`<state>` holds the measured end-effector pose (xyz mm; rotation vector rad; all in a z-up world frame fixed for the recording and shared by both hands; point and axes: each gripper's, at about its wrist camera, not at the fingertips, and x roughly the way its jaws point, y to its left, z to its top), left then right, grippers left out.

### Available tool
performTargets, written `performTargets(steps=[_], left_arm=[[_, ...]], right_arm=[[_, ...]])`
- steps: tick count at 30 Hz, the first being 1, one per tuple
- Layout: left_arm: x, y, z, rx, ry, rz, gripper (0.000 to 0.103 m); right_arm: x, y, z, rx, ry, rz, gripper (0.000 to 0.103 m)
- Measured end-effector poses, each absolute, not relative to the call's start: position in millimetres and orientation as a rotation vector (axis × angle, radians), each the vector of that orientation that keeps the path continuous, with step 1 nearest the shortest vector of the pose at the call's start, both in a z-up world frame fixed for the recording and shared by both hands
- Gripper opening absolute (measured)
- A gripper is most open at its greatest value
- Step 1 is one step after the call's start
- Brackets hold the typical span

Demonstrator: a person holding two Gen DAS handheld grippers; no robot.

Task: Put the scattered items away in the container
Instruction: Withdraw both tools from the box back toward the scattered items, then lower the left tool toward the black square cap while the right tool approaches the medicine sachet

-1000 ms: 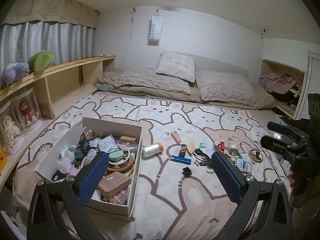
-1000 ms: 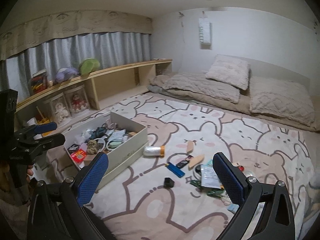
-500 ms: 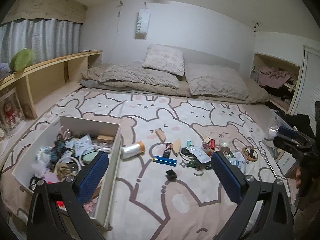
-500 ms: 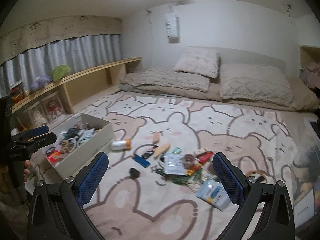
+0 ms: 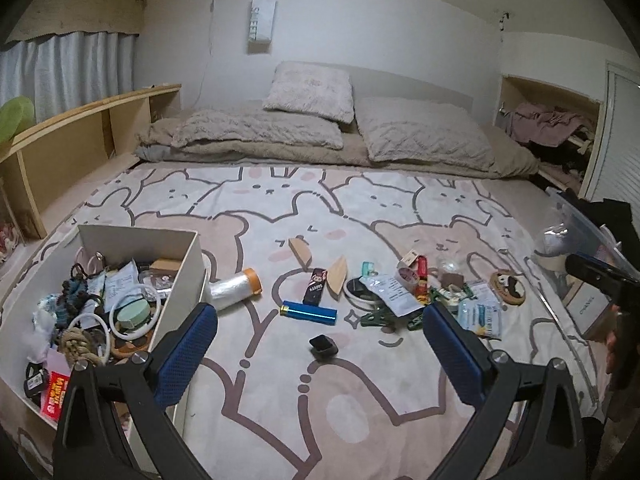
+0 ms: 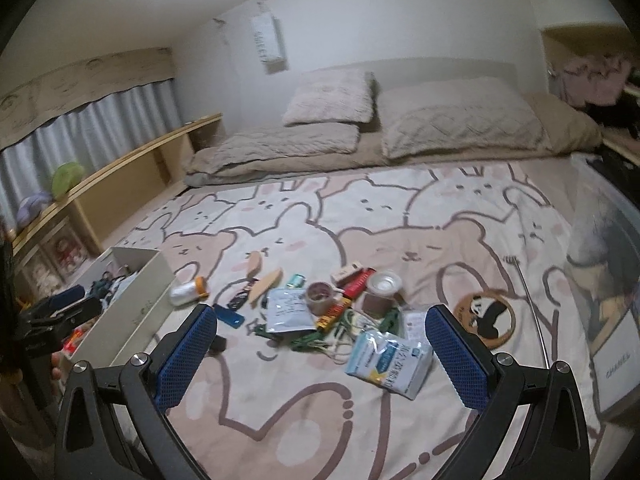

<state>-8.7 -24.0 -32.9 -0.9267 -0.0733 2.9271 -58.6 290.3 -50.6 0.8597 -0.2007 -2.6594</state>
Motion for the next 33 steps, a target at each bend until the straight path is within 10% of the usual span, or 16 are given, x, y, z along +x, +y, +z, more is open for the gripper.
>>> performTargets(steps=[33], left_arm=[[-117.6,-14.1,-168.2,-1.367,-0.175,2.776,0.103]], right_arm=[[-138.2,309.6,-187.3,1.351,-0.202,-2.715,0.103]])
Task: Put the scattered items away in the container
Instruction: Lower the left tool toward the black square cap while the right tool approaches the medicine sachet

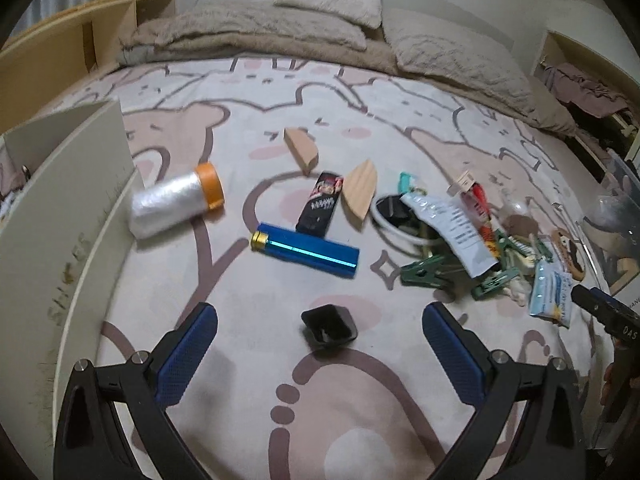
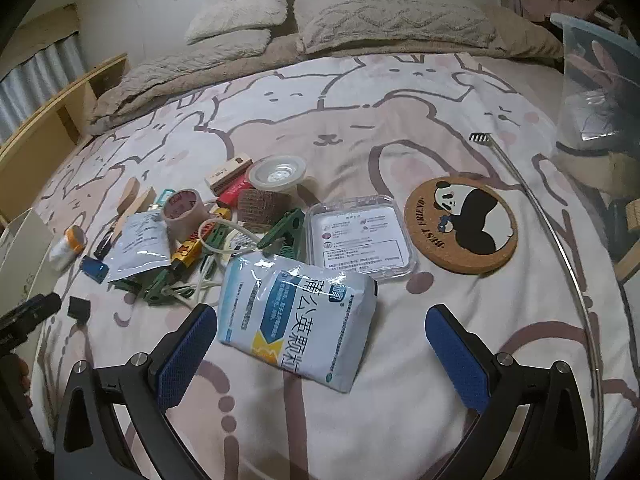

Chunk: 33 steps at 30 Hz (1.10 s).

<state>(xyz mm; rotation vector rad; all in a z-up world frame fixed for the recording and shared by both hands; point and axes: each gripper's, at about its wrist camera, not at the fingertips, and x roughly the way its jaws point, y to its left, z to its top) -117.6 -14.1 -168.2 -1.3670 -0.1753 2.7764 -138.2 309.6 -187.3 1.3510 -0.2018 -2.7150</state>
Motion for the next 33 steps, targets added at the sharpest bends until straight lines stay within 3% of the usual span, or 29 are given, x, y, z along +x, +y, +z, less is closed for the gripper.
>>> performTargets(steps=[18,23,33], left_arm=[[-122.7,-7.0,-207.5,-1.476,-0.021,2.780,0.103],[-120.1,-8.7,-213.5,-1.485,-0.009,2.784,0.103],[-118.7,-9.6,-216.5,-1.495,-0.007,2.780,0.103]], right_arm=[[-159.4,272.0,-208.5,1.379,-0.017,-2.698,0.103],[-159.5,277.8,-220.0,1.415,-0.138,-2.671,0.103],[-154.6,270.1,-222.7,1.438,-0.048,-2.704,0.103]])
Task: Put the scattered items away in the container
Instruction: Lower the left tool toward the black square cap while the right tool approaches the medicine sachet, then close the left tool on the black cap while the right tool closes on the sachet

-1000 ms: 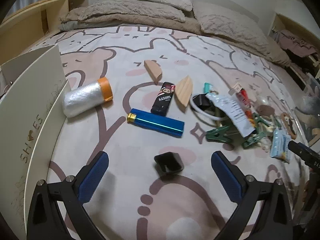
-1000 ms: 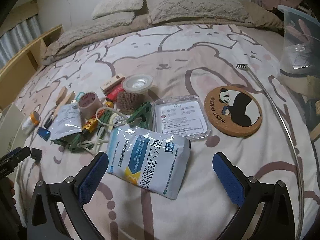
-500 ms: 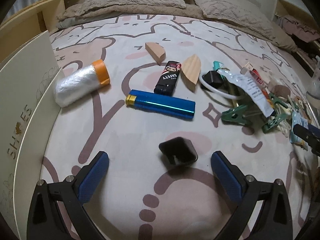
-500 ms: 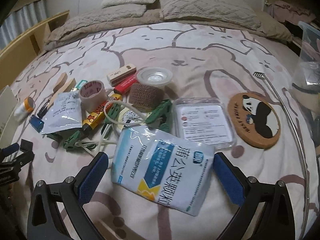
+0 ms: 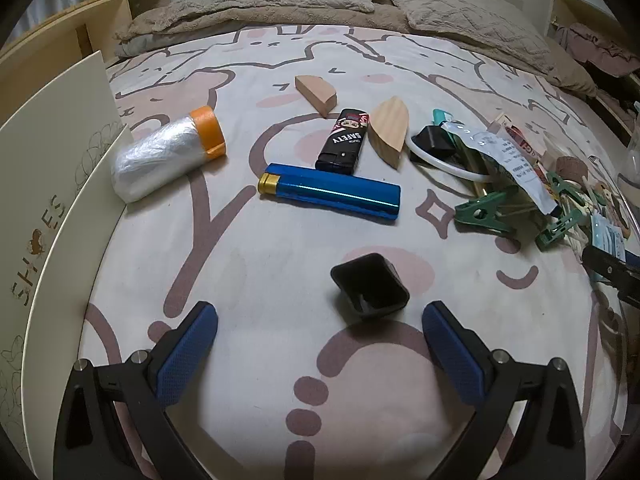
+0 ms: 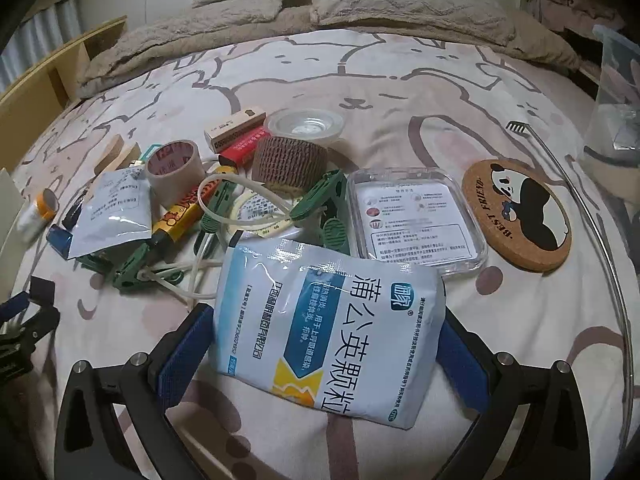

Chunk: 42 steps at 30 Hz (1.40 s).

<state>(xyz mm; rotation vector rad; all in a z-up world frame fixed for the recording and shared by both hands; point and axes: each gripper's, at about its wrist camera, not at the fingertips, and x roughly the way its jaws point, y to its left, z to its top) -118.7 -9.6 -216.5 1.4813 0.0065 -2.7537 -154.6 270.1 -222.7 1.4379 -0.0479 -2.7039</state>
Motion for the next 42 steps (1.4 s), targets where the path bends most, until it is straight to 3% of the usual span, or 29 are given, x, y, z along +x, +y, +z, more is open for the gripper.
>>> performTargets(steps=[10,23,29,33,42], left_arm=[[-118.9,-9.1,-213.4,1.459,0.046,-2.777,0.101],[-113.7,13.0,-202.2,1.470,0.024,-2.900,0.052],[-113.2,14.6,-201.3,1.500,0.071,-2.928,0.033],[-113.0,15.5,-201.3,1.518,0.106,-2.941,0.027],[-110.6,20.1,-201.3,1.524,0.102,-2.952,0.026]], right_arm=[[-154.0,268.1,-223.3,1.452,-0.042,-2.707,0.103],[-152.2,267.0,-224.0,1.435,-0.036,-2.724,0.103],[-148.6,282.3,-219.8,1.364,-0.216,-2.705,0.103],[-148.2,286.2,-219.0,1.343,-0.280,-2.699,0.103],[-151.8,275.5,-222.6,1.362,-0.157,-2.728,0.103]])
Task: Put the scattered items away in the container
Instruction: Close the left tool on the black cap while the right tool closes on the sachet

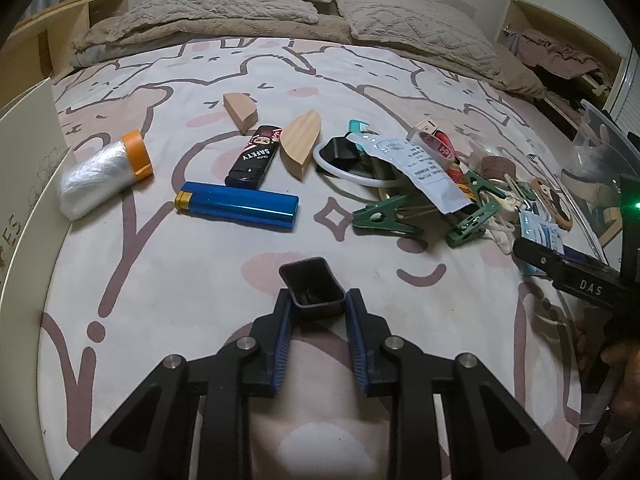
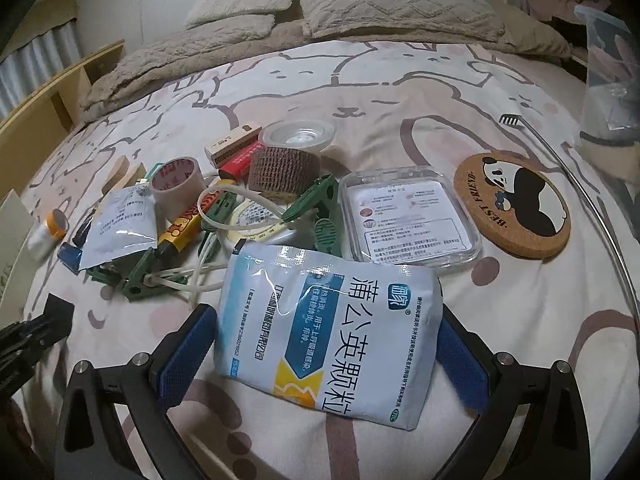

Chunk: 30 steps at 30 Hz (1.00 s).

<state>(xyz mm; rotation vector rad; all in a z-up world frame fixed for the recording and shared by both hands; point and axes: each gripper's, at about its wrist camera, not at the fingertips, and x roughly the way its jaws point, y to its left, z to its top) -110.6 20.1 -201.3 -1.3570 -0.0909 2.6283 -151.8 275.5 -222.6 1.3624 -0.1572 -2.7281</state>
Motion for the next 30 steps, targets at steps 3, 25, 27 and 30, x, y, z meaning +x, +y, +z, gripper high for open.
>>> performTargets(steps=[3,25,27,30], left_arm=[[-108.5,19.9,-201.1,-1.357,-0.109,2.629,0.026],[-97.8,12.8,-193.1,-1.325,-0.192,2.626,0.026],[-96.2,12.0,-190.9,-1.316,-0.196,2.632,0.026],[-94.0,10.7,-188.7,-1.305,-0.202,2.635,0.026]], right_arm=[[-150.7,276.7,-222.4,1.350,-0.157,-2.738,0.100],[-121.4,282.2,-194.2,1.212,-0.263,-2.717,0.078],[-118.7,285.0,-191.2,1.199,-0.288,-2.722,0.078],[-116.6,289.4,-189.0,1.189,-0.327,-2.724,0.078]])
